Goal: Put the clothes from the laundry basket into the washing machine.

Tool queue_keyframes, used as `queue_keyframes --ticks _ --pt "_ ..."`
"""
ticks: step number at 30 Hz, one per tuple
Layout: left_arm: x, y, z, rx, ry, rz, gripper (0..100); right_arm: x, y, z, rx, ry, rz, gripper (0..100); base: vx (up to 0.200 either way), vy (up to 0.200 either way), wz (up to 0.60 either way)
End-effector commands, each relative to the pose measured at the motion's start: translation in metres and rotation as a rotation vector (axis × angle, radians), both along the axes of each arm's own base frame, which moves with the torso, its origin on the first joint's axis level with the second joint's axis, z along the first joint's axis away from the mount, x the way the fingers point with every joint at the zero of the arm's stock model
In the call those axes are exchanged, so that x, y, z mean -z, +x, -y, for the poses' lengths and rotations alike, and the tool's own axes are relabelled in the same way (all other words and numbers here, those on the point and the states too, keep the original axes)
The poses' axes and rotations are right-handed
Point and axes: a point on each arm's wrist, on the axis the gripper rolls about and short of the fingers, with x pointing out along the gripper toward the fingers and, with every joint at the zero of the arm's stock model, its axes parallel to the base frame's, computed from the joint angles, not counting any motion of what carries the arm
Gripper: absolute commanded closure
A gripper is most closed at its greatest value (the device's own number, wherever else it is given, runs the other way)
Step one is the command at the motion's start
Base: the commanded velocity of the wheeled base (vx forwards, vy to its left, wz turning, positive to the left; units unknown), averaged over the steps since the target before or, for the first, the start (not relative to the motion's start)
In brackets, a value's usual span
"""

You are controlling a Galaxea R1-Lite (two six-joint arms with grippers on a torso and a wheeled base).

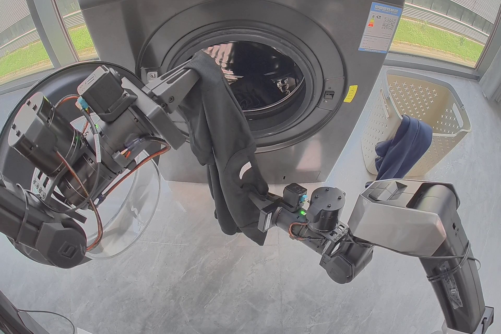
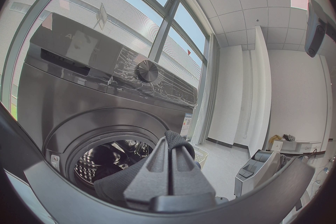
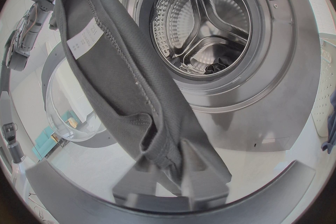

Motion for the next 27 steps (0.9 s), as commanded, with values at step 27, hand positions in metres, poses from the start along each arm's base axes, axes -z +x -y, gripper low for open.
queue_keyframes --ticks 27 --pt "0.007 0.009 -0.044 -0.18 -0.021 -0.054 100 -0.175 -0.088 0.153 0.254 0.152 0.165 100 0.0 0.0 0.0"
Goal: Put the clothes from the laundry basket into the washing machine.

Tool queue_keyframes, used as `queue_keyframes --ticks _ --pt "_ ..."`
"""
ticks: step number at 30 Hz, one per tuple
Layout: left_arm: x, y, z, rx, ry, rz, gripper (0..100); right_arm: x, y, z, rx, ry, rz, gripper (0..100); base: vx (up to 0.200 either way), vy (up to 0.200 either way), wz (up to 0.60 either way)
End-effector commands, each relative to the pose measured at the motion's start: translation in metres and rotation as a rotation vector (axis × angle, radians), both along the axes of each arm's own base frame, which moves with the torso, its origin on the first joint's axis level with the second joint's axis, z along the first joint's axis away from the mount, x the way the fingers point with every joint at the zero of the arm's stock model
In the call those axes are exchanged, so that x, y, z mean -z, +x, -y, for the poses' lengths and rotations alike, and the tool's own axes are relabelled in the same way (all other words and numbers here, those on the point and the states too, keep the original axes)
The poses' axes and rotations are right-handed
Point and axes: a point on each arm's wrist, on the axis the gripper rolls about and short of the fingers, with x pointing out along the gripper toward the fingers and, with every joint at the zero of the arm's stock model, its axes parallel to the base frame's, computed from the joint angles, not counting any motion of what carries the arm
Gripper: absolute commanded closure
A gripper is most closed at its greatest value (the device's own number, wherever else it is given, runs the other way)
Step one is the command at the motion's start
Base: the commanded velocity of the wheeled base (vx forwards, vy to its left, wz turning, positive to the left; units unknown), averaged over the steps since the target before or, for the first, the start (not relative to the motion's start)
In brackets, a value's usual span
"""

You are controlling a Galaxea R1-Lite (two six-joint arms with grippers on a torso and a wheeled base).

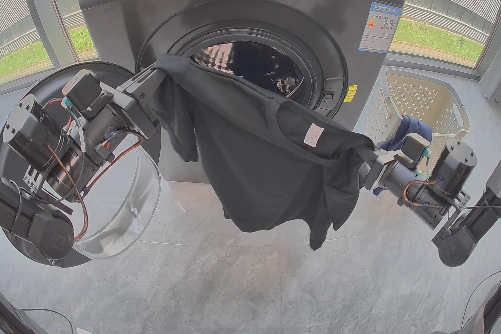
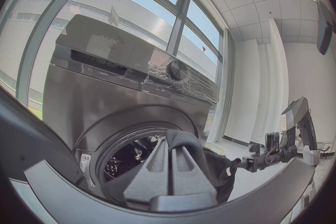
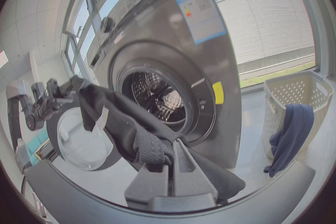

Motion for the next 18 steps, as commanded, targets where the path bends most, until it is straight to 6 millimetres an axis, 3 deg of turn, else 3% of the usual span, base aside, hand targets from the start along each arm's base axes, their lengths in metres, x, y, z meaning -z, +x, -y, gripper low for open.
queue_keyframes --ticks 1,14,18 --pt "0.002 -0.004 -0.009 -0.026 0.001 -0.011 100 -0.035 0.001 0.007 0.036 0.059 0.129 100 0.0 0.0 0.0" --pt "0.004 0.001 -0.023 -0.074 0.009 -0.014 100 -0.066 0.004 -0.003 0.055 0.117 0.245 100 0.0 0.0 0.0" --pt "0.002 0.0 -0.023 -0.074 0.008 -0.01 100 -0.064 -0.002 -0.009 0.029 0.117 0.233 100 0.0 0.0 0.0"
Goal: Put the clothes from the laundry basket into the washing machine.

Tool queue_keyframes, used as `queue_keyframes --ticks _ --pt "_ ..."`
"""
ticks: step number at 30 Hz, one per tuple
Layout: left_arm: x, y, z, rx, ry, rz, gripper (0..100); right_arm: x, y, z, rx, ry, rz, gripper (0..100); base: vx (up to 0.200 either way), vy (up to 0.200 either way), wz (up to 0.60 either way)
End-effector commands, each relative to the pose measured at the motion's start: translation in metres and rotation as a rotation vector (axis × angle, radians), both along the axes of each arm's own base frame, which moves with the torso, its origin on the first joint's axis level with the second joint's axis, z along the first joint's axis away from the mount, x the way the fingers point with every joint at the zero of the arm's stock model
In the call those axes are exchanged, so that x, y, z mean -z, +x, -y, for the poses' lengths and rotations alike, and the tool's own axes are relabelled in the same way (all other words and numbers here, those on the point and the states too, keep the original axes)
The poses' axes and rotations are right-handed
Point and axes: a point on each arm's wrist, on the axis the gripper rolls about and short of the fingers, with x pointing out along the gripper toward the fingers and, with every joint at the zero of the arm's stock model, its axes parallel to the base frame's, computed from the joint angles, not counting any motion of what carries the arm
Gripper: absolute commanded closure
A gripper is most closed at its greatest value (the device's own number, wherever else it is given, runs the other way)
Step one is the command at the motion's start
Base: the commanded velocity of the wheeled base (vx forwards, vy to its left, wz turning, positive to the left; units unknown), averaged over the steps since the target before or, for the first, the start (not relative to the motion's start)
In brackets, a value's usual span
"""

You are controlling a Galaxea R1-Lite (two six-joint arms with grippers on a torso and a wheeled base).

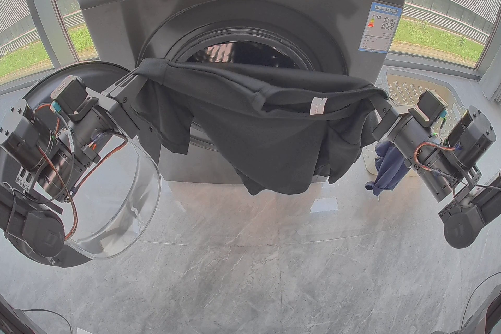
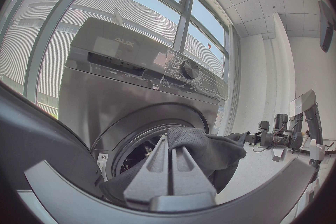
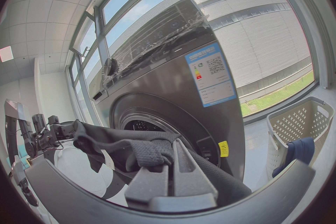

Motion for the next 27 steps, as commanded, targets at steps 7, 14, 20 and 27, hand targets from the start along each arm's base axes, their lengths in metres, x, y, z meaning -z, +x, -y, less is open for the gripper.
queue_keyframes --ticks 7,14,20,27 --pt "-0.007 0.001 -0.002 -0.01 -0.011 0.025 100 0.0 -0.008 -0.007 -0.038 -0.002 -0.001 100 0.0 0.0 0.0" --pt "-0.009 0.0 -0.002 -0.013 -0.015 0.035 100 -0.007 -0.012 -0.011 -0.056 0.01 0.022 100 0.0 0.0 0.0" --pt "-0.009 0.0 -0.003 -0.012 -0.013 0.034 100 -0.007 -0.011 -0.012 -0.057 0.01 0.024 100 0.0 0.0 0.0" --pt "-0.006 -0.001 -0.002 -0.007 -0.007 0.023 100 -0.006 -0.014 -0.017 -0.076 0.011 0.016 100 0.0 0.0 0.0"
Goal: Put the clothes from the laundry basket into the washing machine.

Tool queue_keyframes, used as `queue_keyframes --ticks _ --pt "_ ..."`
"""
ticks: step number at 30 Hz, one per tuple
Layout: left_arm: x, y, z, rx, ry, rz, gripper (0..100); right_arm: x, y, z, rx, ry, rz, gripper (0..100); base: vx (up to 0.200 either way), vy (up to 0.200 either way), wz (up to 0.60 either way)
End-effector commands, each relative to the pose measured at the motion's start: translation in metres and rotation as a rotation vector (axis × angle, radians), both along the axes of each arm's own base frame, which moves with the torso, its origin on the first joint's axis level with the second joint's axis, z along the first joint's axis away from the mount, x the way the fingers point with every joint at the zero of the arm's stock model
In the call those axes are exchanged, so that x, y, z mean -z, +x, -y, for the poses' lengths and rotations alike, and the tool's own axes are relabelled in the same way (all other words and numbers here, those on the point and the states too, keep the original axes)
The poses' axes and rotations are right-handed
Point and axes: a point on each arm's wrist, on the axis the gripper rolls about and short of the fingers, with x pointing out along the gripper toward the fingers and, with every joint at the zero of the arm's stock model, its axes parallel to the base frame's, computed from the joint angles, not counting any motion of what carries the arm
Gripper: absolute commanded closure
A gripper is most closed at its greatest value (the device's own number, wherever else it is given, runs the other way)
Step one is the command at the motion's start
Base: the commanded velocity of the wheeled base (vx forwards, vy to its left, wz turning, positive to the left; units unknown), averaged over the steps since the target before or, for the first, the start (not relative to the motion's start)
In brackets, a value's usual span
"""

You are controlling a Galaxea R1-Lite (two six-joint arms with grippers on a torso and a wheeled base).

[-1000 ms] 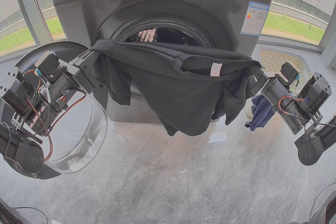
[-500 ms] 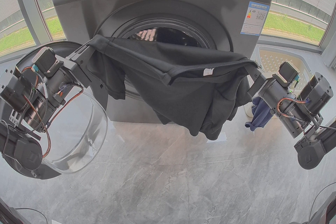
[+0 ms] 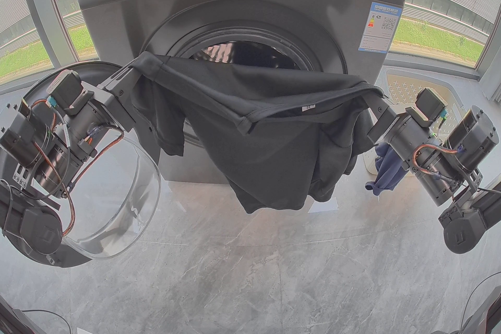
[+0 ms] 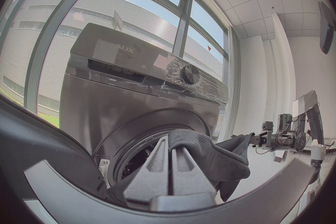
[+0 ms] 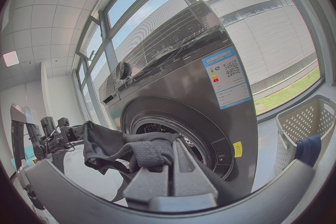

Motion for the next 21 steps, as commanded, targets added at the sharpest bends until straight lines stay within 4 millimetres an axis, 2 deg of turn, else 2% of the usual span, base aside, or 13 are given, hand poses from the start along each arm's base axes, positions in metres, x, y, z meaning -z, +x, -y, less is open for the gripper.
queue_keyframes --ticks 1,11,12,14,18,19,21 --pt "0.002 0.0 0.0 0.002 0.002 -0.007 100 0.001 -0.002 -0.003 -0.014 -0.001 -0.005 100 0.0 0.0 0.0" --pt "0.004 0.0 0.003 0.012 0.004 -0.017 100 0.008 -0.001 -0.006 -0.004 0.0 -0.035 100 0.0 0.0 0.0" --pt "0.004 -0.001 0.004 0.017 0.004 -0.017 100 0.011 -0.001 -0.005 0.0 -0.004 -0.045 0 0.0 0.0 0.0" --pt "0.003 -0.002 0.008 0.031 0.003 -0.016 100 0.017 -0.002 -0.005 0.006 -0.016 -0.07 0 0.0 0.0 0.0" --pt "0.002 -0.008 0.032 0.107 -0.007 -0.018 100 0.048 -0.007 -0.002 0.018 -0.083 -0.192 0 0.0 0.0 0.0" --pt "0.001 -0.009 0.034 0.112 -0.009 -0.015 100 0.051 -0.007 -0.002 0.018 -0.088 -0.2 0 0.0 0.0 0.0" --pt "-0.004 -0.01 0.051 0.152 -0.024 -0.01 100 0.072 -0.006 -0.002 0.02 -0.131 -0.271 0 0.0 0.0 0.0"
